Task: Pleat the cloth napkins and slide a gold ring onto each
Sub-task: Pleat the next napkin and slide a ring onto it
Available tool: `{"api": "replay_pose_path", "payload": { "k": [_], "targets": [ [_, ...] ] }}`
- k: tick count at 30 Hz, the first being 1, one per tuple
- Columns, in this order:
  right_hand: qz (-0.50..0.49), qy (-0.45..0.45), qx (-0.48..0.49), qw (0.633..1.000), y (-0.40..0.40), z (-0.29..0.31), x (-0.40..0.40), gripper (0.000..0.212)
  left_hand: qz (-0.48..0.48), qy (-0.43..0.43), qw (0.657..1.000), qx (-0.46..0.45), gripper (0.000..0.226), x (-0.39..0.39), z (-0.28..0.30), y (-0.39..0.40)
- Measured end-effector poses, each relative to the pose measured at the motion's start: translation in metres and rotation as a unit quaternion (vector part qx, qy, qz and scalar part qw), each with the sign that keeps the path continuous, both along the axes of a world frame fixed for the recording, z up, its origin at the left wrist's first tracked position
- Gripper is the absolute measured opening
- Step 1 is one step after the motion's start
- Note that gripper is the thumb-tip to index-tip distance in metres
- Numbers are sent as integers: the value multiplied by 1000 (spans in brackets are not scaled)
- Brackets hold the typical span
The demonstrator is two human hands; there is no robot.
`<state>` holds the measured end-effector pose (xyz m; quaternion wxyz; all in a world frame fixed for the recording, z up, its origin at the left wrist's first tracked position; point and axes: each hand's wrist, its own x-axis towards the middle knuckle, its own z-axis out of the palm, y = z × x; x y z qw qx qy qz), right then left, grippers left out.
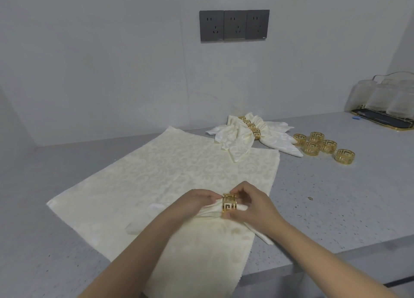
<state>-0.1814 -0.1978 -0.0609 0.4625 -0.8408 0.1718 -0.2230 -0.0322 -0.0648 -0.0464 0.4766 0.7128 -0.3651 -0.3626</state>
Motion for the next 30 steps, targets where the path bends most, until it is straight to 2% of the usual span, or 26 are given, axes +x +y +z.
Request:
{"api": "replay_pose_path", "payload": {
  "k": [3,7,11,14,17,25,30],
  "targets": [
    [8,-23,-25,999,1,1,2,45,2,27,1000,-8,16,-1,3,6],
    [-18,-13,-11,1000,3,2,5,48,-6,-28,999,-17,35,-4,-3,14],
    [-30,9,47,998,4,4,6,46,1,-131,990,-45,71,-12,-7,11],
    [-34,11,68,997,5,3,5,37,46,-208,974,-77,54,-20,-8,8],
    [-40,7,119,992,1,8,1,10,67,-213,972,-74,47,-21,-9,9],
    [19,116,186,976,0,27,4,15,66,-157,981,-96,49,-19,-11,15],
    [14,106,181,978,3,23,7,12,64,-162,979,-106,51,-19,-12,17]
  ]
}}
